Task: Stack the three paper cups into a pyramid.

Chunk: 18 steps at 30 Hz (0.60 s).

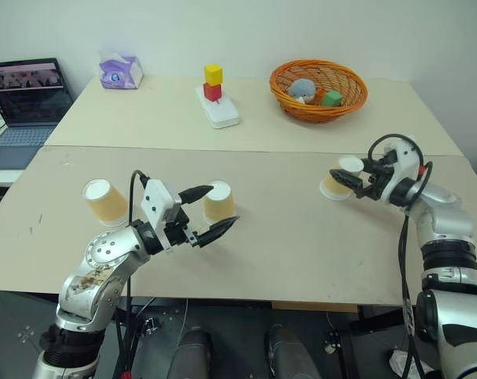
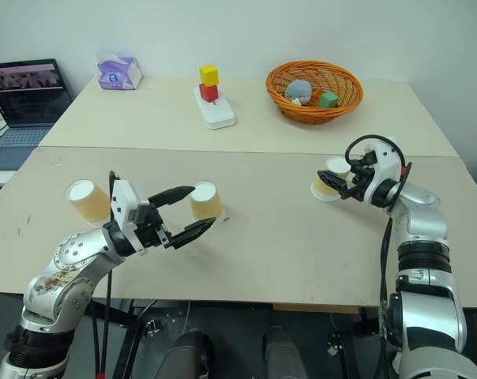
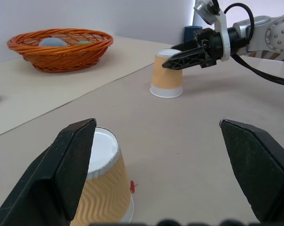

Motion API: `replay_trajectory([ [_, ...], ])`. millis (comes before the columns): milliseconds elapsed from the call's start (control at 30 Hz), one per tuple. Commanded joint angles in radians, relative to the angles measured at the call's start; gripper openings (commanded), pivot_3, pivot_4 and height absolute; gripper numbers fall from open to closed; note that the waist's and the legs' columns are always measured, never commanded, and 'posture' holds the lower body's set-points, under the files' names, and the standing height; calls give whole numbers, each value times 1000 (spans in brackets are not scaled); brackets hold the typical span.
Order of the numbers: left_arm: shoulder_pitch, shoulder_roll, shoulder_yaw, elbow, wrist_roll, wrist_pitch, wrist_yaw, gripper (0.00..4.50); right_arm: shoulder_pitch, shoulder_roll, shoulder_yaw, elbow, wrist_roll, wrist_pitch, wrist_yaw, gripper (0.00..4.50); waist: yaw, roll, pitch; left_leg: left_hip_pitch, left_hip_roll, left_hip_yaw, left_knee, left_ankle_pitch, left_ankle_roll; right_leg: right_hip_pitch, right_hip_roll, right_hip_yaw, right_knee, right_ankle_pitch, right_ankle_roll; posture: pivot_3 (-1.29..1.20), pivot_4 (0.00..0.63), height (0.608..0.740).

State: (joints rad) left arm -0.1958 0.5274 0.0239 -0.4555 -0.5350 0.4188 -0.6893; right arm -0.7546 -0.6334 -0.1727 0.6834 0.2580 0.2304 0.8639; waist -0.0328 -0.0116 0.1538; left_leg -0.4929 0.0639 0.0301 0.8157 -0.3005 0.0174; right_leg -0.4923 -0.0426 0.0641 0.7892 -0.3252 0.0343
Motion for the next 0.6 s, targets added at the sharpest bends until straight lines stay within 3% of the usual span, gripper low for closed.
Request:
replay_trajectory([
  [33, 9, 7, 47, -50, -18, -1, 16, 4500, -47, -3, -19, 11, 8, -43, -1, 3116, -1, 0, 0, 0, 0, 0, 0, 0, 0, 0, 0, 0, 0, 0, 0, 0, 150, 666],
  [367, 115, 52, 205, -137, -118, 86, 69, 4500, -87, -9, -46, -40, 62, -17, 48, 3116, -7, 0, 0, 0, 0, 0, 0, 0, 0, 0, 0, 0, 0, 0, 0, 0, 150, 666],
  [500, 165, 72, 247, -159, -136, 98, 73, 4500, -64, 0, -13, -216, 165, 107, 195, 3116, -7, 1, 0, 0, 1, 0, 0, 0, 0, 0, 0, 0, 1, 0, 0, 0, 150, 666],
  [600, 183, 72, 237, -169, -122, 85, 79, 4500, -52, 13, 91, -336, 195, 196, 325, 3116, -7, 1, 0, 0, 1, -1, 0, 0, 0, 0, 0, -1, 0, 0, 0, 0, 150, 666],
])
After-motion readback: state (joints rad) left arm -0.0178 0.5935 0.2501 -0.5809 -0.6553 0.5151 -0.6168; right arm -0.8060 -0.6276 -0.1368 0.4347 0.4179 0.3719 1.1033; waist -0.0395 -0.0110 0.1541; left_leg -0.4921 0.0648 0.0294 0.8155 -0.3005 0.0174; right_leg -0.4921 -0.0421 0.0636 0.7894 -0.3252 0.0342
